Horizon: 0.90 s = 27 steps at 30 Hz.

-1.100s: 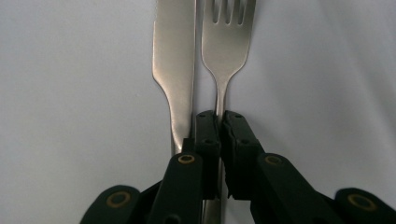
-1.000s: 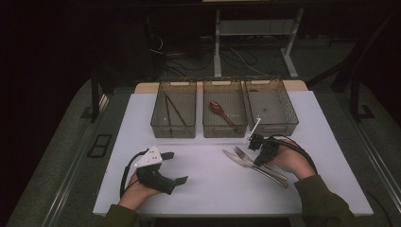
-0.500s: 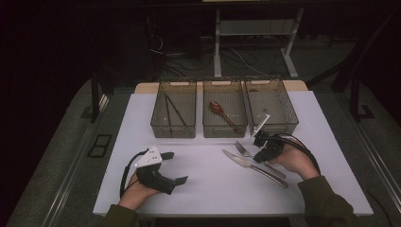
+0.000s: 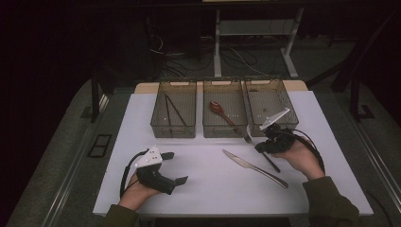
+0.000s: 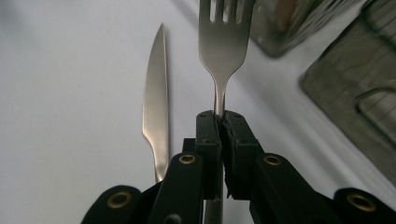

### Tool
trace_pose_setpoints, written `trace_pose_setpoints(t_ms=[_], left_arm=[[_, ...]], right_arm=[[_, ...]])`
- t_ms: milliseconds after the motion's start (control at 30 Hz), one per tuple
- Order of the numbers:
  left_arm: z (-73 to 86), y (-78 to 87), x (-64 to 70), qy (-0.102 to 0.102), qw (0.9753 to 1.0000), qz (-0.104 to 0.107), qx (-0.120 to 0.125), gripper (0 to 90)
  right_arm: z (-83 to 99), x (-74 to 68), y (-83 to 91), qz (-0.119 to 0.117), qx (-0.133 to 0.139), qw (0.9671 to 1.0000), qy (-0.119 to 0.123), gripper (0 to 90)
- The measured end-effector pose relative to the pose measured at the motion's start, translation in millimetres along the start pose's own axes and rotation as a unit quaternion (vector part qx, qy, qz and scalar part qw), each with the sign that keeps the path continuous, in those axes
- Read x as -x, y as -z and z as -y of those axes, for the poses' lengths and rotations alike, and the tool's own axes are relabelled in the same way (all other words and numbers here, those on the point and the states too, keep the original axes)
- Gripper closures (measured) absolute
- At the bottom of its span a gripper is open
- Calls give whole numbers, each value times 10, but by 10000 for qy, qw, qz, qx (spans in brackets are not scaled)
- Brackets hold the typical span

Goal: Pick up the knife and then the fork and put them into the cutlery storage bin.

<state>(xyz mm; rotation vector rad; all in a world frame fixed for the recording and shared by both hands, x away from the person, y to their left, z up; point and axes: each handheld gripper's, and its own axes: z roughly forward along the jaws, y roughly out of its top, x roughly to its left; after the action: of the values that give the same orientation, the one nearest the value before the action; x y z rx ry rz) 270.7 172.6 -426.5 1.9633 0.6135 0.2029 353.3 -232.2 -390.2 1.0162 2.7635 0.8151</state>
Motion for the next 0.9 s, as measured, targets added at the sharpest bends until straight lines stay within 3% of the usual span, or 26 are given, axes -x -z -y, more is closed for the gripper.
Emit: trace_pose_setpoints(t_ms=[300, 500, 667, 867, 900], left_arm=[[0, 0, 1, -4, 10000, 4, 0, 0], [0, 1, 1, 2, 10000, 4, 2, 0], [0, -1, 1, -3, 10000, 8, -2, 0], [1, -2, 1, -2, 10000, 8, -3, 0], [0, -2, 1, -7, 10000, 7, -8, 0]], right_arm=[[80, 90, 136, 26, 784, 9965, -281, 843], [155, 167, 209, -63, 1388, 9893, -443, 843], [211, 220, 297, -44, 1965, 9790, -546, 843], [280, 267, 426, 98, 2666, 9615, -664, 843], [287, 270, 441, 143, 2722, 9598, -666, 843]])
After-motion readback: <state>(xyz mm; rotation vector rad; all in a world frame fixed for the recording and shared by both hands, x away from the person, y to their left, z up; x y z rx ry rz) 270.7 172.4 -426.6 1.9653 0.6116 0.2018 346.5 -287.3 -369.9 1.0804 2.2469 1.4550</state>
